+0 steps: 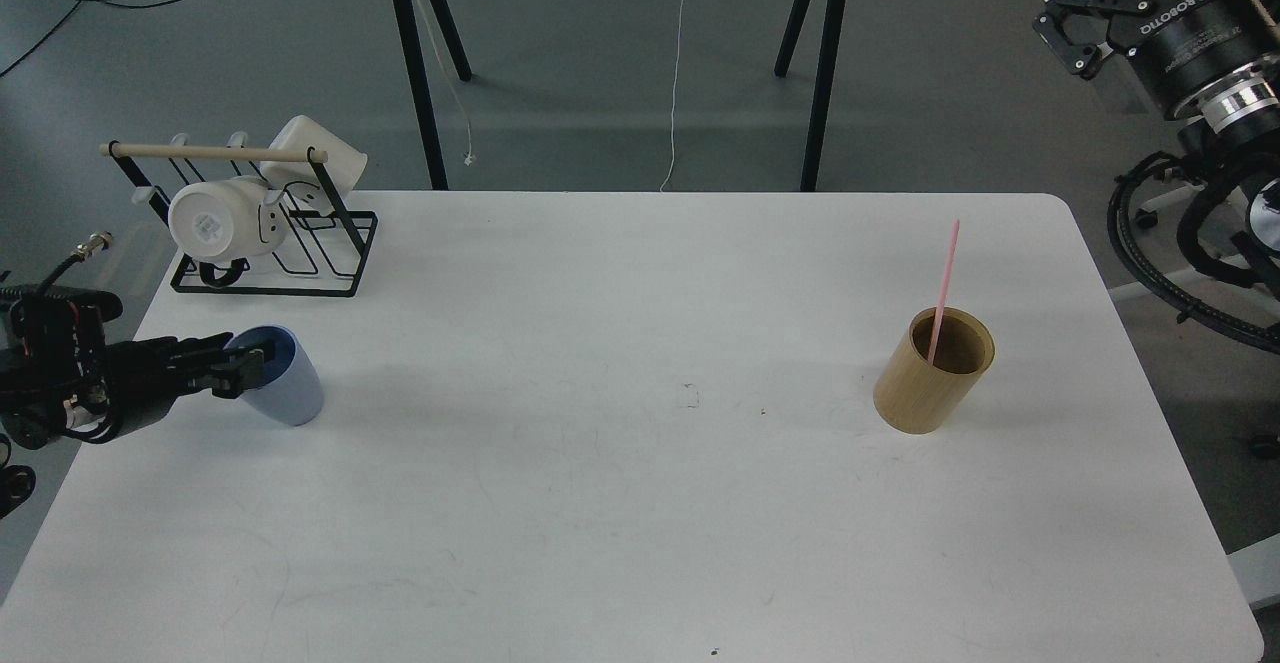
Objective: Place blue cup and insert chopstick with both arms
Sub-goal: 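Close the left gripper around the blue cup, then carry the blue cup with the left gripper to the table center and set it down, then open the left gripper and withdraw it back toward the rack, then reach the right gripper to the pink straw in the tan cup and grasp it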
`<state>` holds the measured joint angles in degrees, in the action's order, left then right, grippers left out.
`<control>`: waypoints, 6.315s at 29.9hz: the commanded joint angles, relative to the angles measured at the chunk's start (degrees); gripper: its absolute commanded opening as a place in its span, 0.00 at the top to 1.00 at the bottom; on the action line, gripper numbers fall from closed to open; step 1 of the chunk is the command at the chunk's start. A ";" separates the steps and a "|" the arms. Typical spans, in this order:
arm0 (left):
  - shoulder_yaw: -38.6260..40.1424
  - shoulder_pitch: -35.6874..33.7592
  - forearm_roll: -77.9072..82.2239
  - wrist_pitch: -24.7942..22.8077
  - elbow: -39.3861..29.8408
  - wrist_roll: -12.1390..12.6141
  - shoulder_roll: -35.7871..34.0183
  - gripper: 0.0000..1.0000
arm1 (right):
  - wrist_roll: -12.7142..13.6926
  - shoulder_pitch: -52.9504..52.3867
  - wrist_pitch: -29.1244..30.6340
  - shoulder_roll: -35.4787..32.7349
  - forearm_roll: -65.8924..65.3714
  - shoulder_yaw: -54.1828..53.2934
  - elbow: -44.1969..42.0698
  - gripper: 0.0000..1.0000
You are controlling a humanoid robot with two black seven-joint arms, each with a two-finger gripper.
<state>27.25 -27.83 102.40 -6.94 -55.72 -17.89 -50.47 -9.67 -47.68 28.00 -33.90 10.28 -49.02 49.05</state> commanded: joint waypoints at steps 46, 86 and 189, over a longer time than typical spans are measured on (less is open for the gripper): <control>-4.47 -22.62 18.71 -21.06 -29.27 8.04 14.42 0.99 | 0.01 1.10 0.00 -10.48 0.09 -1.86 3.78 0.01; -10.02 -20.95 19.86 -21.06 -9.58 11.47 35.18 0.93 | 0.45 1.54 0.00 -11.36 0.18 -1.69 3.78 0.01; 23.20 -25.87 -99.32 -16.61 15.73 6.46 37.64 0.00 | -0.35 9.36 -30.20 -11.45 -109.24 27.14 20.65 0.56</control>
<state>50.44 -53.82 3.11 -23.67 -39.99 -11.41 -12.99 -10.19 -38.39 -2.25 -45.35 -98.02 -21.89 70.03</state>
